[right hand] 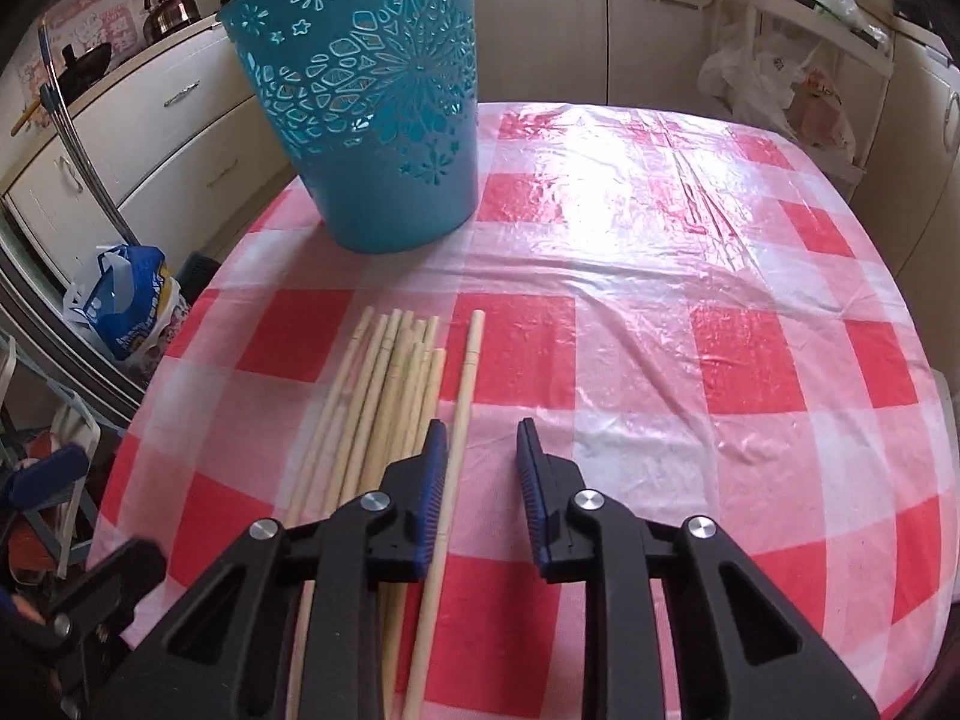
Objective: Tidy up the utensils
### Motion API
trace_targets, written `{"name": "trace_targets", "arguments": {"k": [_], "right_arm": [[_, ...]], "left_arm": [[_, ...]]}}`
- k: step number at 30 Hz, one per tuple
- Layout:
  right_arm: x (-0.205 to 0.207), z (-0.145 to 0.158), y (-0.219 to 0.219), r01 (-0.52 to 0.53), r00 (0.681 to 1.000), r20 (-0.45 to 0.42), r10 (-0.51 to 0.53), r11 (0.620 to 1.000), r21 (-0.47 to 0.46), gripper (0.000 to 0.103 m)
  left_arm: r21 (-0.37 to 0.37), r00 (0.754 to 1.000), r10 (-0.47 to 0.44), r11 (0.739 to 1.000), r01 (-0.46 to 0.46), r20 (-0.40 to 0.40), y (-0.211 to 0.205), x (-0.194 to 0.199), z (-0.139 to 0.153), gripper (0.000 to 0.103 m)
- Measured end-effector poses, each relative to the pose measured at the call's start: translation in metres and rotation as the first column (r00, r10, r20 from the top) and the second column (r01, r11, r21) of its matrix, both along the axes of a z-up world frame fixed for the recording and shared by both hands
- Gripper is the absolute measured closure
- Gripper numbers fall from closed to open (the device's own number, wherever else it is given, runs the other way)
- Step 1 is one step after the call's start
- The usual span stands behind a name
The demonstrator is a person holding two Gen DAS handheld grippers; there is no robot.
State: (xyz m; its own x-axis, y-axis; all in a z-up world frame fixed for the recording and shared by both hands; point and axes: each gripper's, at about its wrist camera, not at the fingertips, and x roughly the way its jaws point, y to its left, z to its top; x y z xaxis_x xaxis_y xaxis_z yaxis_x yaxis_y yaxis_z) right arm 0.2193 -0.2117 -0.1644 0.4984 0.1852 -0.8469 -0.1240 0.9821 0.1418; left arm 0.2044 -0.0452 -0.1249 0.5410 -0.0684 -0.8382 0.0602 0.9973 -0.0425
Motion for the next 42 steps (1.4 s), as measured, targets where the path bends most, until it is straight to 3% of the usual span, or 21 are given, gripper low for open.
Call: {"name": "trace_targets", "arguments": {"k": [4,6,8,15,22,28,35,39,40,41,42], "right_arm": [[0.006,0.0,0.002,-0.033,0.999,-0.002,0.033,0.999,-0.033,0.081],[0.008,0.0,-0.003,-0.042,0.999,-0.013,0.041,0.998,-0.046,0.093],[0.007,0.0,-0.009,-0.045,0.999,-0.018,0.044,0.998,-0.041,0.094],[0.006,-0.001,-0.024,-0.023,1.0,-0.014,0.023,1.0,0.006,0.095],[0.009,-0.002,-0.028,-0.016,1.0,-0.01,0.017,0.999,0.038,0.095],[0.011,-0.002,-0.028,-0.017,1.0,-0.006,0.017,0.999,0.035,0.095],[0.012,-0.002,-0.022,-0.035,0.999,0.007,0.035,0.999,0.007,0.095],[0.01,-0.002,-0.018,-0.06,0.998,0.008,0.06,0.998,-0.015,0.095],[0.01,-0.002,-0.019,-0.06,0.998,0.008,0.06,0.998,-0.011,0.096],[0.01,-0.002,-0.02,-0.056,0.998,0.007,0.056,0.998,-0.004,0.096],[0.01,-0.002,-0.022,-0.052,0.999,0.006,0.052,0.999,0.011,0.097]], "left_arm": [[0.031,1.0,-0.018,0.999,0.018,-0.007,-0.014,0.028,-0.01,0.008],[0.044,0.999,-0.03,0.999,0.03,-0.011,-0.02,0.041,-0.015,0.008],[0.048,0.999,-0.038,0.998,0.038,-0.012,-0.025,0.049,-0.016,0.01],[0.072,0.997,-0.058,0.996,0.061,-0.049,-0.037,0.074,-0.029,0.033],[0.058,0.998,-0.055,0.997,0.055,-0.005,-0.039,0.078,-0.018,0.033],[0.082,0.996,-0.085,0.993,0.087,-0.03,-0.048,0.083,-0.026,0.033],[0.078,0.991,-0.136,0.988,0.137,-0.012,-0.057,0.084,-0.031,0.054],[0.072,0.982,-0.184,0.98,0.187,-0.041,-0.061,0.092,-0.029,0.076],[0.056,0.976,-0.206,0.976,0.21,-0.064,-0.061,0.096,-0.028,0.083],[0.035,0.974,-0.214,0.976,0.217,-0.079,-0.06,0.098,-0.027,0.096],[-0.017,0.971,-0.216,0.976,0.216,-0.099,-0.055,0.101,-0.026,0.098]]}}
